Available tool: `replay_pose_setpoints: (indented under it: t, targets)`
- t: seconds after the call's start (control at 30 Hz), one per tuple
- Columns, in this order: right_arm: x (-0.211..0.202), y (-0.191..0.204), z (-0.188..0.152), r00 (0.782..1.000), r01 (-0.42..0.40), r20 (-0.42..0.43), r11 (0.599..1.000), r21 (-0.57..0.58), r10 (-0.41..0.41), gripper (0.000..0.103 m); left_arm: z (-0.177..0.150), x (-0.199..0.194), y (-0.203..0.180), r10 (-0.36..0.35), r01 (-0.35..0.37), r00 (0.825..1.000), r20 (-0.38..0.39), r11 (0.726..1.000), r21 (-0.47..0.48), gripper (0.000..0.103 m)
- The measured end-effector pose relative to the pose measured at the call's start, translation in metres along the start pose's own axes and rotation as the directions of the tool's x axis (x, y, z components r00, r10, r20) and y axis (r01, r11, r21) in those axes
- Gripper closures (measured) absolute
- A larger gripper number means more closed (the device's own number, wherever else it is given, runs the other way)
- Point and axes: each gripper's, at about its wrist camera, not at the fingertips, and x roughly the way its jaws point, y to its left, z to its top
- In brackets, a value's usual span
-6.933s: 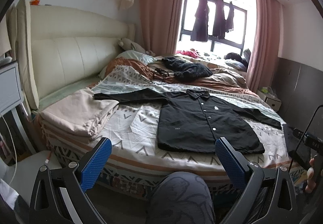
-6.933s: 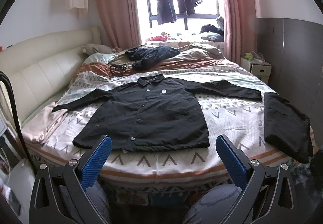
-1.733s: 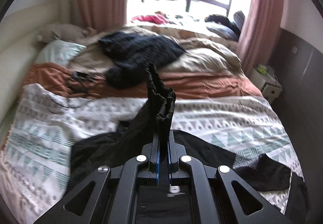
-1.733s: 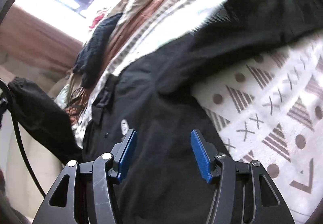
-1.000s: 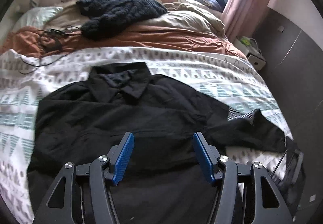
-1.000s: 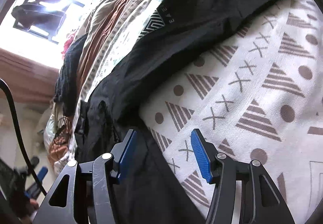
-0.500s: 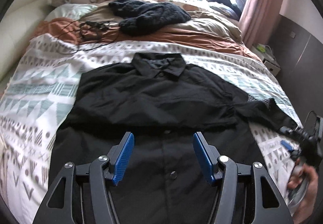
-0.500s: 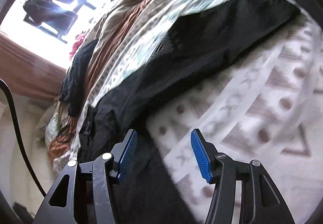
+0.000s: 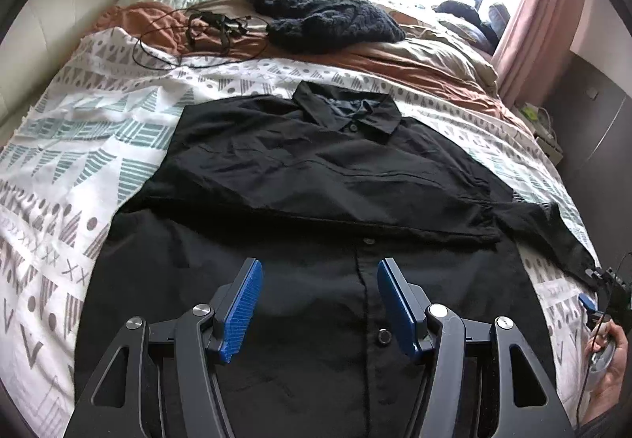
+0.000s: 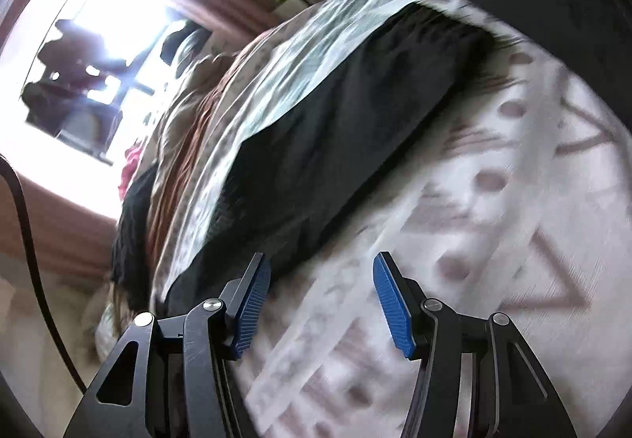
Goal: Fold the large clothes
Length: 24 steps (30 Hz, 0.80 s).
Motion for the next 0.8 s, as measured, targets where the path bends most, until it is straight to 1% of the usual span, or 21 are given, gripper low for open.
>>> replay_pose_setpoints:
  t: [0.07, 0.13, 0.2, 0.27, 0.33, 0.37, 0.43, 0.5, 0.6, 0.7, 0.8]
  targets:
    - [0.005, -0.006, 0.006, 1.000, 0.025, 0.018, 1.000, -0.002, -0.025, 0.047, -0.003, 0.007, 0.004, 0.004, -0.004, 1.000, -0.009, 1.000, 0.000, 0.041]
    - [0.011, -0.013, 0.012, 0.999, 0.036, 0.031, 0.999, -0.004, -0.036, 0.057, -0.007, 0.013, 0.009, 0.015, -0.015, 1.000, -0.018, 1.000, -0.001, 0.041]
    - [0.015, -0.016, 0.019, 0.999, 0.029, 0.029, 1.000, 0.003, -0.029, 0.060, -0.010, 0.019, 0.015, 0.022, -0.023, 0.999, -0.028, 1.000, -0.011, 0.041]
    - [0.016, -0.018, 0.025, 0.998, 0.038, 0.057, 0.999, -0.005, -0.037, 0.062, -0.010, 0.025, 0.023, 0.028, -0.029, 0.999, -0.038, 0.999, -0.031, 0.041]
    - [0.022, -0.023, 0.030, 0.996, 0.059, 0.068, 0.998, 0.007, -0.059, 0.074, -0.012, 0.030, 0.028, 0.027, -0.029, 0.999, -0.046, 0.999, -0.043, 0.041]
    - [0.024, -0.025, 0.033, 0.995, 0.066, 0.072, 0.998, 0.016, -0.067, 0.083, -0.013, 0.033, 0.030, 0.031, -0.033, 0.998, -0.054, 0.998, -0.045, 0.041]
    - [0.028, -0.028, 0.038, 0.995, 0.064, 0.075, 0.998, 0.026, -0.066, 0.090, -0.015, 0.035, 0.031, 0.039, -0.042, 0.997, -0.068, 0.998, -0.044, 0.041]
    - [0.032, -0.025, 0.044, 0.996, 0.040, 0.078, 0.999, 0.002, -0.040, 0.095, -0.015, 0.033, 0.033, 0.041, -0.044, 0.997, -0.068, 0.998, -0.048, 0.041]
    - [0.024, -0.020, 0.046, 0.995, -0.011, 0.096, 1.000, 0.006, 0.010, 0.099, -0.012, 0.024, 0.037, 0.036, -0.039, 0.998, -0.050, 0.997, -0.063, 0.041]
    - [0.003, 0.005, 0.044, 0.988, -0.062, 0.138, 0.996, -0.059, 0.070, 0.099, -0.009, 0.013, 0.040, 0.028, -0.030, 0.999, -0.028, 0.997, -0.076, 0.041]
    - [-0.018, 0.035, 0.039, 0.979, -0.115, 0.152, 0.986, -0.117, 0.132, 0.099, -0.006, 0.006, 0.045, 0.009, -0.010, 1.000, -0.016, 0.996, -0.094, 0.041]
